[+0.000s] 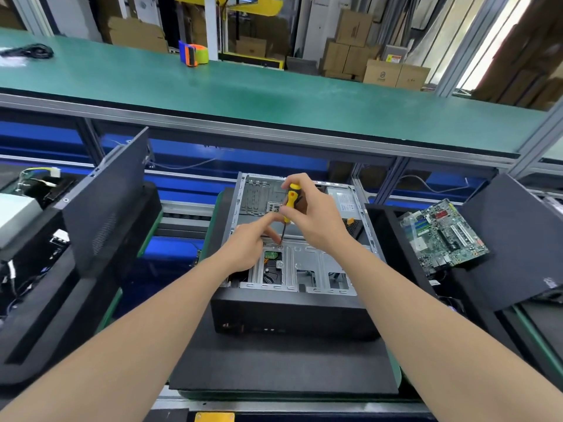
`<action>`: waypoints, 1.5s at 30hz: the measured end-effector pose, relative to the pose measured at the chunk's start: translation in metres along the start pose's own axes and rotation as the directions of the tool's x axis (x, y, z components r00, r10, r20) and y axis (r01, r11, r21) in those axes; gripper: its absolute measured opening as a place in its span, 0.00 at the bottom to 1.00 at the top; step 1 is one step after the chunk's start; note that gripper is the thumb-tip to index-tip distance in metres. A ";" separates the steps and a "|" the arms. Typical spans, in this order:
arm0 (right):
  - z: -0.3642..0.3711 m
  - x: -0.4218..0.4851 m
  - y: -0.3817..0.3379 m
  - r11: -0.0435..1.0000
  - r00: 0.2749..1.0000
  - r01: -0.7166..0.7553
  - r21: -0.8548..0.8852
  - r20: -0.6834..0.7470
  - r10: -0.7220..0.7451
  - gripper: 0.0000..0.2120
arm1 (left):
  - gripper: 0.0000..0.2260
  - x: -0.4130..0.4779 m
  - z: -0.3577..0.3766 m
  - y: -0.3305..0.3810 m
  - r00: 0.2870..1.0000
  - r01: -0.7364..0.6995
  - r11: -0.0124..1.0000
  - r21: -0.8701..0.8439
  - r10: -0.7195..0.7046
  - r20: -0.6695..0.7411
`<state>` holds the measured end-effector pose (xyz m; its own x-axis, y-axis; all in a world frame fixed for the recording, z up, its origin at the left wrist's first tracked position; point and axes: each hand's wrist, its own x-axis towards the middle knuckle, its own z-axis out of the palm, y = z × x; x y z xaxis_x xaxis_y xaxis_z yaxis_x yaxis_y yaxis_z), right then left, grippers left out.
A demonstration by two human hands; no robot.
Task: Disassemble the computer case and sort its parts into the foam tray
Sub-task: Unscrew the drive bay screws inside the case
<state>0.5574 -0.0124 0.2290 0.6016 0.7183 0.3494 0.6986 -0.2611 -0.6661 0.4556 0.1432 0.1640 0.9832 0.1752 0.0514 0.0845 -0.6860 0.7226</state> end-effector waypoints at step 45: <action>0.040 0.075 0.024 0.375 0.759 -0.516 0.770 0.614 -0.217 0.11 | 0.18 0.060 0.010 -0.020 0.963 -0.116 0.764 0.635 -0.070 0.260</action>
<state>0.6036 0.0606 0.2133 0.0668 0.9977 0.0054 -0.3465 0.0283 -0.9376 0.5144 0.1604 0.1463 0.9830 0.0332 -0.1807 0.0535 -0.9927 0.1084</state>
